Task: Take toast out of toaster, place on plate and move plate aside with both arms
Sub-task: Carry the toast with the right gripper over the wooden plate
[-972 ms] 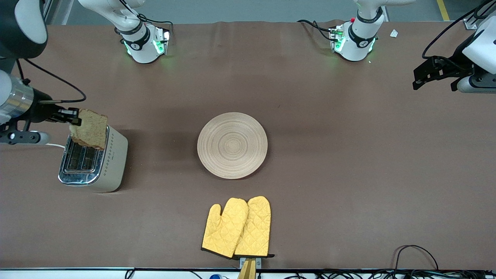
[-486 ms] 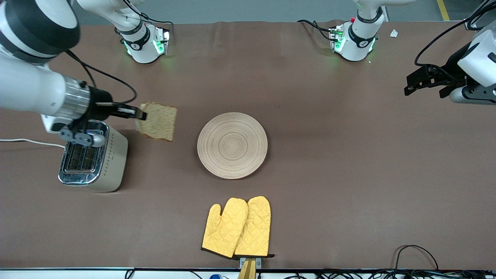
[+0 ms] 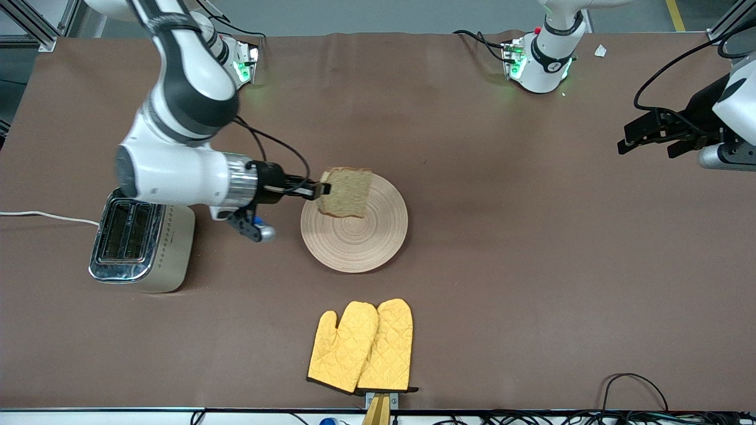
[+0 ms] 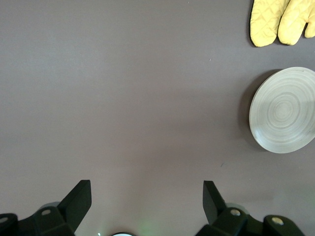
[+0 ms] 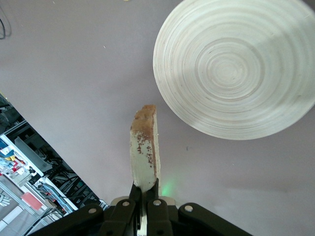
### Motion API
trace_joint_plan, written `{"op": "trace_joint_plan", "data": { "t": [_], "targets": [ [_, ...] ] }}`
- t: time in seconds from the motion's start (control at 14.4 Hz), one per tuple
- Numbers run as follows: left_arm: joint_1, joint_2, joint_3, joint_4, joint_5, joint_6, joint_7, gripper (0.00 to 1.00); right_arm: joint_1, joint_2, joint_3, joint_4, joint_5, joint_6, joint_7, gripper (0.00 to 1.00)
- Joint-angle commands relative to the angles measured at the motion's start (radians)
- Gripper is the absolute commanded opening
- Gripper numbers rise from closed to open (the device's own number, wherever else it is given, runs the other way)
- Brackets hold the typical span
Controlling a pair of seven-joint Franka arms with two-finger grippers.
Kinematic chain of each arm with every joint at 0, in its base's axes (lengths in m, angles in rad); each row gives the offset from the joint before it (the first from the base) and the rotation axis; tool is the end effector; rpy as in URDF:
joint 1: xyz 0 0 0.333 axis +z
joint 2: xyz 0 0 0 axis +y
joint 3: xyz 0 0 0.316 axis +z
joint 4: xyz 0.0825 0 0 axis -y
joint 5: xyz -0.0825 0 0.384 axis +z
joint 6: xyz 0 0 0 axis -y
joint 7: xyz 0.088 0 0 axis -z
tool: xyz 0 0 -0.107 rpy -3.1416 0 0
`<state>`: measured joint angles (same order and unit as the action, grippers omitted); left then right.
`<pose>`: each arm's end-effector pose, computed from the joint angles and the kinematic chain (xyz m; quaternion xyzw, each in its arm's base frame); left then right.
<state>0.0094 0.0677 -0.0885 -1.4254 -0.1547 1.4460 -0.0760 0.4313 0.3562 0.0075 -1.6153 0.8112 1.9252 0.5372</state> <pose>0.5598 -0.0605 0.6454 0.9965 -0.0093 -0.0294 0.0778 0.5805 0.3277 0.4358 -0.9098 0.1906 0.1914 0.3150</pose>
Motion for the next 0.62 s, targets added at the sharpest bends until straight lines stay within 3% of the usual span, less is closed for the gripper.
{"op": "trace_joint_plan", "data": {
  "t": [0.0, 0.28, 0.56],
  "targets": [
    [0.011, 0.008, 0.000, 0.019, -0.020, 0.001, 0.015, 1.00, 0.030, -0.037, -0.009, -0.119, 0.060, 0.101, -0.144, 0.00],
    [0.012, 0.018, 0.000, 0.020, -0.061, 0.002, 0.016, 1.00, 0.057, 0.003, -0.009, -0.236, 0.199, 0.262, -0.494, 0.00],
    [0.035, 0.027, 0.000, 0.020, -0.089, 0.019, 0.019, 1.00, 0.060, 0.035, -0.009, -0.278, 0.210, 0.310, -0.670, 0.00]
  ]
}}
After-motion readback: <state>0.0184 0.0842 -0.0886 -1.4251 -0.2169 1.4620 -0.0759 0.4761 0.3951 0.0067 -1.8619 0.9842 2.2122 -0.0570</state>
